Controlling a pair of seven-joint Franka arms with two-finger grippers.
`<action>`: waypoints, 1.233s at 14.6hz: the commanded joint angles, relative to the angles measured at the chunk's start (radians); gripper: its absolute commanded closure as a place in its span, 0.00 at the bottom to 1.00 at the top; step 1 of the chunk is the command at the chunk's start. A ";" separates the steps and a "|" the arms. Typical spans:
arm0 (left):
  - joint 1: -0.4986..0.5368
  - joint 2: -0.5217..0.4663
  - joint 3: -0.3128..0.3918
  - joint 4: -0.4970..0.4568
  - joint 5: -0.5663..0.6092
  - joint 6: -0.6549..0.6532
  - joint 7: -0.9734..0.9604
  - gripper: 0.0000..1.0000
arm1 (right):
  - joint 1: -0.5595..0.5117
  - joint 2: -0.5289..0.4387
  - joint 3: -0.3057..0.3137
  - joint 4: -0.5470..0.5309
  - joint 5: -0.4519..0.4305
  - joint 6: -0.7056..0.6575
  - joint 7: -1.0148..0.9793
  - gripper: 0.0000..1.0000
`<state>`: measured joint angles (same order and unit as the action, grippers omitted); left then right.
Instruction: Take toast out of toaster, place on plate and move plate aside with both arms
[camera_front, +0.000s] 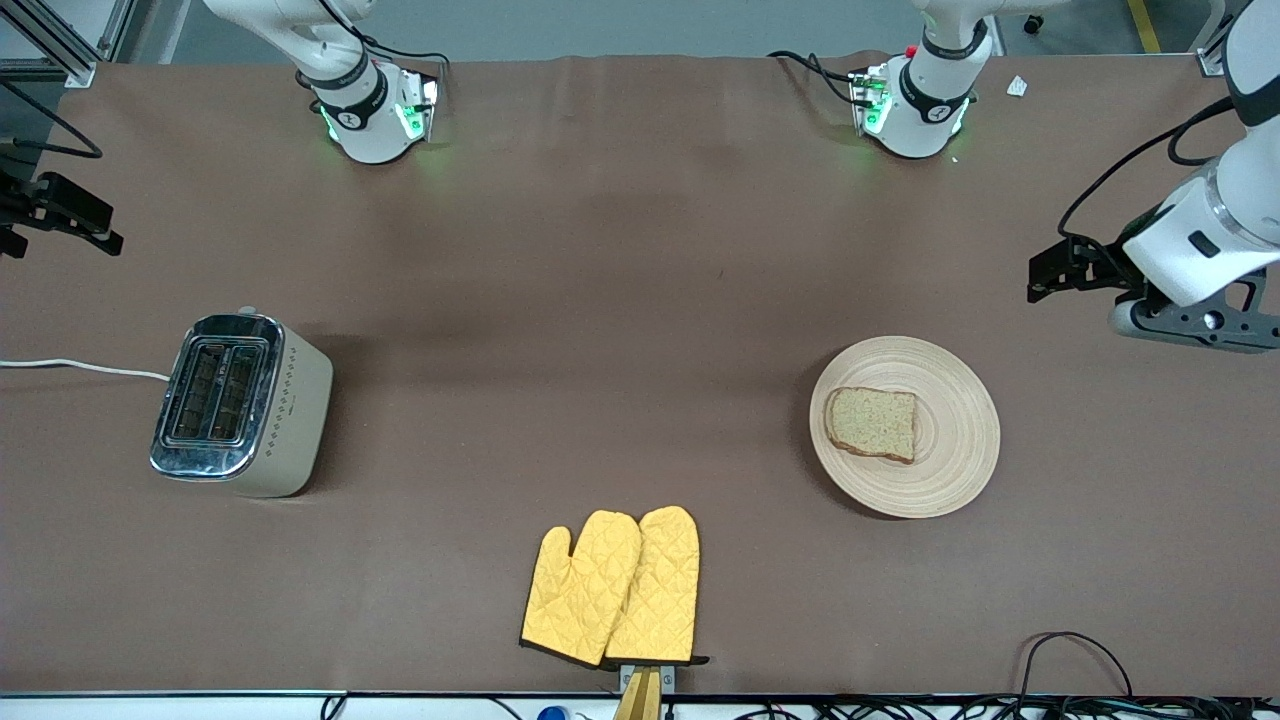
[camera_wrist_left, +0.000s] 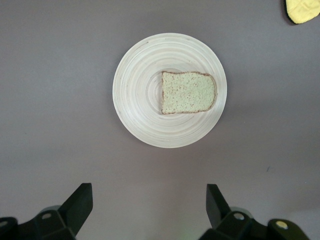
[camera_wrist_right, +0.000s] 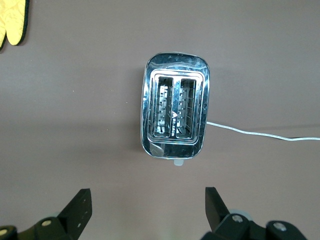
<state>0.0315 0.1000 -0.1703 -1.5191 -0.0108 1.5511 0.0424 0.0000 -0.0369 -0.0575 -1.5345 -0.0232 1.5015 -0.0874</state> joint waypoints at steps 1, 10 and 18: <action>0.011 -0.031 -0.011 -0.018 0.018 0.011 0.036 0.00 | -0.009 -0.003 0.007 -0.003 0.014 -0.004 0.000 0.00; -0.089 -0.060 0.084 -0.001 0.043 0.010 0.027 0.00 | -0.009 -0.003 0.007 -0.003 0.014 -0.003 0.000 0.00; -0.133 -0.060 0.146 0.011 0.077 0.010 0.027 0.00 | -0.012 -0.003 0.007 -0.003 0.014 -0.003 -0.002 0.00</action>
<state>-0.1018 0.0425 -0.0304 -1.5139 0.0624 1.5607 0.0744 0.0000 -0.0369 -0.0576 -1.5345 -0.0232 1.5015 -0.0874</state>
